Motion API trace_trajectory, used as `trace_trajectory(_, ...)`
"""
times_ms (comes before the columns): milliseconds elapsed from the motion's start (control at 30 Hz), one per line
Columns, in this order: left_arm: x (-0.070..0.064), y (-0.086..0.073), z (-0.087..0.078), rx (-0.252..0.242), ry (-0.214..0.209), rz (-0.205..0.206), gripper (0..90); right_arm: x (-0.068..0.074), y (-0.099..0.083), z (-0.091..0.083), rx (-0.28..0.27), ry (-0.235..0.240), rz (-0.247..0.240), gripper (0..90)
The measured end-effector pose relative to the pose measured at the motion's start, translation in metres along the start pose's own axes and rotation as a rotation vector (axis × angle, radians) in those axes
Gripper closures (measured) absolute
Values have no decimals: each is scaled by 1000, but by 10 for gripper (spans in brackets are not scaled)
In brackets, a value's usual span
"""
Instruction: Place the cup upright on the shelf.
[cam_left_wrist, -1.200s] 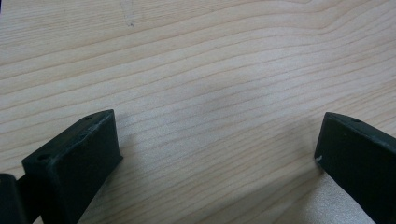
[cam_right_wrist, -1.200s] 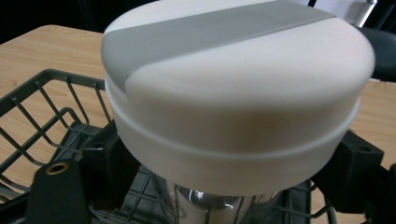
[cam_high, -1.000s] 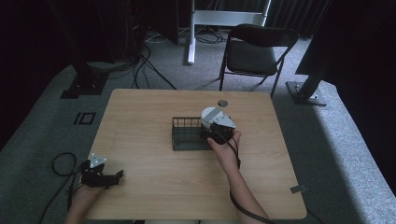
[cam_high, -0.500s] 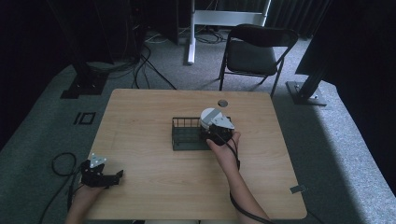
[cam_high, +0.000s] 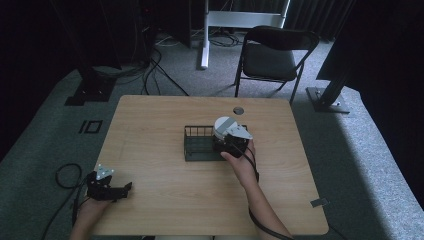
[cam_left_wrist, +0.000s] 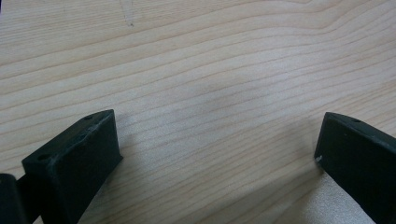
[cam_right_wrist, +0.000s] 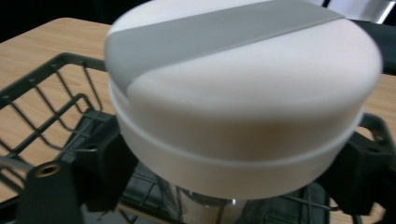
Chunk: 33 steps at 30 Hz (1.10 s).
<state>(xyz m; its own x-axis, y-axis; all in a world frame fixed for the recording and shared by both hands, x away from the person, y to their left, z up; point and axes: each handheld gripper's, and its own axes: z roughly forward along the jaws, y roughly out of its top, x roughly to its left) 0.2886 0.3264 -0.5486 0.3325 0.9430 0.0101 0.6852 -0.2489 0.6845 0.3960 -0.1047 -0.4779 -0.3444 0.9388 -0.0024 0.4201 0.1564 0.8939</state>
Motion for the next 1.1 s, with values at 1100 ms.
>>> trace_trajectory(1100, 0, 0, 0, 0, 0, 0, 1, -11, -9, -25, -30, 46, -25, 118)
